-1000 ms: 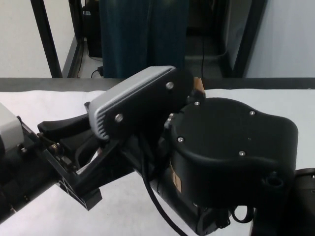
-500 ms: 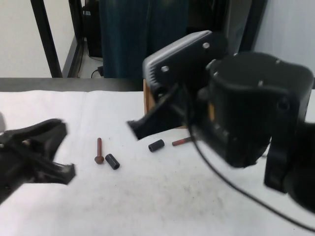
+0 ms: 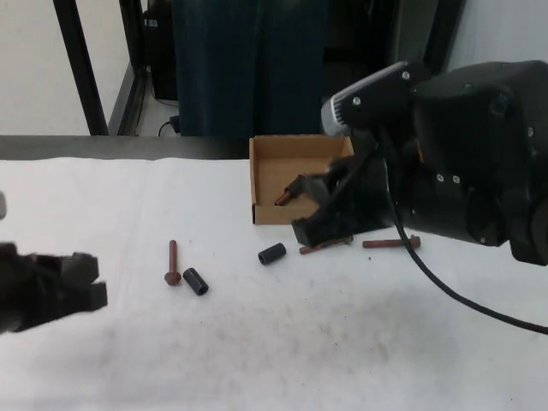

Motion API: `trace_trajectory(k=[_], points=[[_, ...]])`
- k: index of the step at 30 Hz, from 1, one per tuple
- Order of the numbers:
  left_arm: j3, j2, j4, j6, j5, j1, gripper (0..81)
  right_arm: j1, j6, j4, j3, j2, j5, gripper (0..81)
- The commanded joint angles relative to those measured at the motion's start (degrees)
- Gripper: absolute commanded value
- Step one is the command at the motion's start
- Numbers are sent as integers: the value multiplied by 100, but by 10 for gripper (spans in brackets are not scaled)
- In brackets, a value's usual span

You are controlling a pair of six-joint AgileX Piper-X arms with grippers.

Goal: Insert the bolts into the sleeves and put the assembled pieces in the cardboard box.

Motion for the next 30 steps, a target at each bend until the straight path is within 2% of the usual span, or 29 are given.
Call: trace_trajectory(k=[1, 6, 14, 23, 28, 30], points=[[-382, 270, 302, -65, 128, 18, 8, -24, 180, 77, -92, 121, -173, 333], [-900, 742, 1419, -64, 599, 48, 8, -60, 266, 587, -646, 792, -586, 333], [-1085, 789, 2275, -64, 1117, 328, 8, -60, 565, 1611, -2681, 2352, -1417, 333], [-1169, 789, 2707, -64, 1140, 585, 8, -60, 868, 3172, -5052, 4111, -1558, 333], [-1169, 789, 2707, -64, 1140, 585, 8, 11, 914, 3223, -5692, 4785, -1577, 333], [-1169, 789, 2695, -64, 1140, 582, 8, 56, 1219, 3291, -5893, 5001, -1577, 333]])
